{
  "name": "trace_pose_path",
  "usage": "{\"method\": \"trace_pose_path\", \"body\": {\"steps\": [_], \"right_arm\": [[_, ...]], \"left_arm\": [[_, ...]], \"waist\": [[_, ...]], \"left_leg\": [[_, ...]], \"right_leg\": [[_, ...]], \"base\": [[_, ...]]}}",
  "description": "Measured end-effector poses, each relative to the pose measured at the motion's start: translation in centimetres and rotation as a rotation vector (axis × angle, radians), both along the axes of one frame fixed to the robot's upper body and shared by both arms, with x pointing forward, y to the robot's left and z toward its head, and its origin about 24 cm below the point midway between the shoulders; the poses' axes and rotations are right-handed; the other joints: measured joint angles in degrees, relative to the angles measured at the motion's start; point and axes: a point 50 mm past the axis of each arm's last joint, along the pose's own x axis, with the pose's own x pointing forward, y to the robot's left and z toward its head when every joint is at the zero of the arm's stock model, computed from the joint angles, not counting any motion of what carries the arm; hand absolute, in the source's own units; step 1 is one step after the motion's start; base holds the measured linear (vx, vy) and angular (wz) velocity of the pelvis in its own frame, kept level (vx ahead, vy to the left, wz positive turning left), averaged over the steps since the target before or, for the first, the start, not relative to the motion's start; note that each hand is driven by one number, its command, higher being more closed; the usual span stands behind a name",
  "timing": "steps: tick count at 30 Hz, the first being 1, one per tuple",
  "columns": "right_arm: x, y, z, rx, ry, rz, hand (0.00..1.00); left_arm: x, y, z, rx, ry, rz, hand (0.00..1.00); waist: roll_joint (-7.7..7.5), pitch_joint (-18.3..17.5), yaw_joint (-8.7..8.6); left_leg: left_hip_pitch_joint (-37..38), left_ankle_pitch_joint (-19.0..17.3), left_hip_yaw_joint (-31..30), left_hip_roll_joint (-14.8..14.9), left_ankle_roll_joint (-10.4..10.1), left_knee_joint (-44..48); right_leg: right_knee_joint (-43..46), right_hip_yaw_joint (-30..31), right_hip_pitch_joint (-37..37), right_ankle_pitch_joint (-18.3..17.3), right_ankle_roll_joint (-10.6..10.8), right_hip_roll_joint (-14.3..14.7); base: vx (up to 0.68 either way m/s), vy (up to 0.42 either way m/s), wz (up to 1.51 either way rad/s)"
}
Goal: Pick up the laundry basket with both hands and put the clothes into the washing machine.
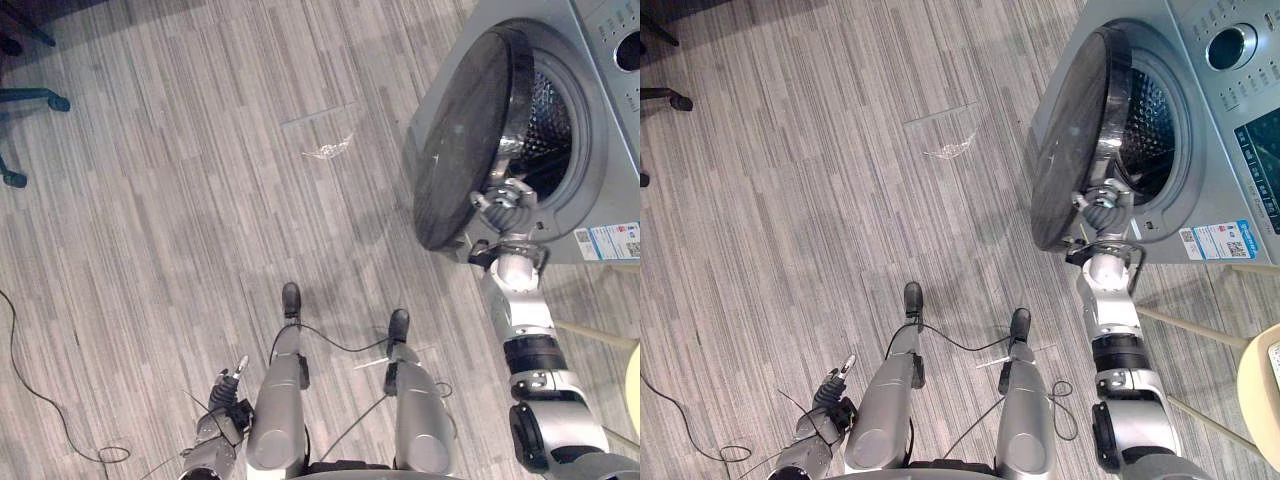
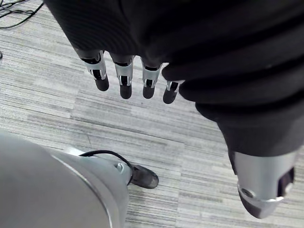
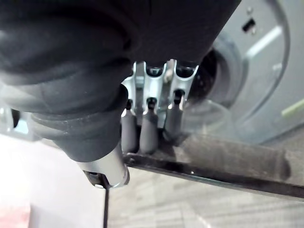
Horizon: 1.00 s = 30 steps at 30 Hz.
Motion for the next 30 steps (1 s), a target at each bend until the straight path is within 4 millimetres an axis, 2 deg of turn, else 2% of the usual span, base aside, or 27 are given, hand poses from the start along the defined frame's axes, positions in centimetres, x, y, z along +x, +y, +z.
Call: {"method": "trace_pose_path", "body": {"steps": [6,8,11,15,21,25,28,29,30], "right_arm": [[-1.9,6.0,-1.9,0.078,0.014,0.293,0.0],[-2.2,7.1,-2.5,0.124,0.029,0.344,0.0],[-2.8,7.7,-2.4,0.141,0.012,0.377,0.0],[-3.6,7.5,-2.9,0.143,0.012,0.384,0.0],[-4.6,6.3,-4.6,0.164,0.061,0.319,0.0],[-5.6,4.9,-6.2,0.193,0.108,0.238,0.0],[-6.6,4.0,-8.4,0.211,0.188,0.177,0.0],[-7.1,3.1,-10.8,0.2,0.291,0.111,0.0],[-7.4,2.7,-11.9,0.193,0.339,0.085,0.0]], "left_arm": [[0.2,-0.1,0.0,0.008,0.003,-0.015,0.0],[0.1,-0.1,0.0,0.009,0.007,-0.017,0.0],[0.1,0.0,0.0,0.017,0.012,-0.022,0.0],[0.0,0.5,0.0,0.037,0.023,-0.023,0.0],[0.0,0.7,0.1,0.063,0.028,-0.046,0.0],[-0.1,0.9,0.0,0.069,0.035,-0.048,0.0],[-0.4,0.9,-0.3,0.071,0.056,-0.049,0.0],[-0.8,1.0,-0.5,0.072,0.075,-0.048,0.0],[-0.8,0.9,-0.6,0.071,0.079,-0.05,0.0]], "waist": [[-0.35,-0.2,0.76],[-0.64,-0.4,0.87],[-1.24,-0.7,0.8],[-2.72,-1.5,0.66],[-3.38,-1.9,0.32],[-3.75,-2.1,-0.55],[-4.32,-3.4,-0.66],[-4.54,-4.6,-0.74],[-4.48,-4.7,-0.72]], "left_leg": [[1.3,0.2,0.9,-0.1,-0.2,0.0],[1.9,0.1,0.9,-0.2,-0.2,0.0],[2.3,0.1,0.8,-0.3,-0.3,0.0],[2.6,0.0,1.0,-0.4,-0.4,0.0],[3.3,-0.3,1.2,-0.4,-0.3,0.0],[3.5,-0.3,1.6,-0.4,-0.3,0.0],[4.0,-0.4,2.3,-0.3,-0.5,0.0],[4.5,-0.4,2.6,-0.4,-0.5,0.0],[5.0,-0.4,2.7,-0.4,-0.5,0.0]], "right_leg": [[1.3,0.1,0.6,-1.1,0.1,-0.5],[1.4,0.0,1.3,-1.4,0.2,-0.5],[2.1,-0.1,1.5,-2.2,0.2,-0.7],[2.2,-0.1,1.7,-2.3,0.1,-0.5],[2.2,0.1,2.1,-2.7,-0.1,-0.5],[1.9,0.5,2.1,-2.7,-0.2,-0.5],[1.8,1.2,2.4,-2.6,0.0,-0.4],[1.6,1.4,2.9,-2.5,0.2,-0.5],[1.3,1.4,3.5,-2.5,0.2,-0.5]], "base": [[0.05,-0.054,0.01],[0.06,-0.061,0.06],[0.04,-0.047,0.04],[0.03,-0.047,-0.02],[0.02,-0.039,-0.01],[0.02,-0.038,-0.05],[0.05,-0.045,-0.11],[0.07,-0.047,-0.05],[0.08,-0.045,-0.03]]}}
